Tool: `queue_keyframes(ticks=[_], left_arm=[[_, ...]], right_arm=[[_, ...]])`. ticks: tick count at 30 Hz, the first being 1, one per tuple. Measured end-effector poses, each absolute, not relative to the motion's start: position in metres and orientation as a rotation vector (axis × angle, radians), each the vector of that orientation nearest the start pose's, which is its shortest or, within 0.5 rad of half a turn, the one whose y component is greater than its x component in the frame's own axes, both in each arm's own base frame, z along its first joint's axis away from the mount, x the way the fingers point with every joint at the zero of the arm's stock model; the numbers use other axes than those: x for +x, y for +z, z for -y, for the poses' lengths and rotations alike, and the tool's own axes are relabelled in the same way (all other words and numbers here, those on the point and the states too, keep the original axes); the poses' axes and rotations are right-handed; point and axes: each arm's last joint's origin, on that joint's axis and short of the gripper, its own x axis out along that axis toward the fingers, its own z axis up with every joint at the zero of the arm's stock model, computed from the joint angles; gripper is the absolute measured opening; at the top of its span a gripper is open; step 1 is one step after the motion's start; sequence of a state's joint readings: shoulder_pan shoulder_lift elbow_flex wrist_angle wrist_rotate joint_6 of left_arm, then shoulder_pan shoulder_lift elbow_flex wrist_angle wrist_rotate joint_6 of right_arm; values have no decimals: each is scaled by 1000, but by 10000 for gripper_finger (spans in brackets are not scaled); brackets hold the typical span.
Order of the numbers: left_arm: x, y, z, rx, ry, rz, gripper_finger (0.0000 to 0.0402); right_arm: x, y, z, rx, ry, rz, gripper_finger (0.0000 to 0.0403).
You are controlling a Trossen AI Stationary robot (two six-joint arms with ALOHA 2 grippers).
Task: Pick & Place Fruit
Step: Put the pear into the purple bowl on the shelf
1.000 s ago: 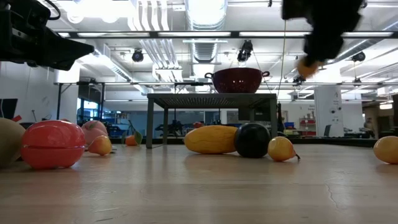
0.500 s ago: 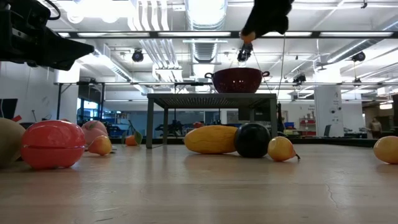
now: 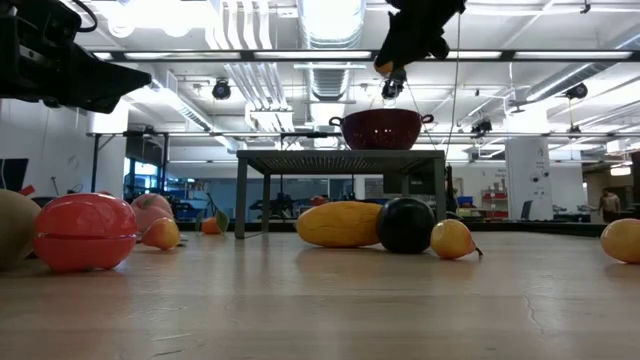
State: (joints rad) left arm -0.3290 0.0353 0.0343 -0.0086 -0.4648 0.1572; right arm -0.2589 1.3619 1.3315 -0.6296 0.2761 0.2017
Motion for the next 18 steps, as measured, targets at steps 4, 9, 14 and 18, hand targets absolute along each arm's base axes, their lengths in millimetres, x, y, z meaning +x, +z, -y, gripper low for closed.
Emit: queue_keyframes(ticks=[4, 9, 14, 18], left_arm=[[94, 172, 18, 161, 135, -20, 12], [94, 172, 18, 161, 135, -20, 12], [94, 172, 18, 161, 135, -19, 12], [94, 172, 18, 161, 135, -20, 12]], right_arm=[[275, 355, 97, 220, -583, -598, 142], [285, 346, 114, 220, -574, -595, 151], [297, 334, 134, 193, -600, -647, 140], [300, 329, 147, 213, -633, -684, 134]])
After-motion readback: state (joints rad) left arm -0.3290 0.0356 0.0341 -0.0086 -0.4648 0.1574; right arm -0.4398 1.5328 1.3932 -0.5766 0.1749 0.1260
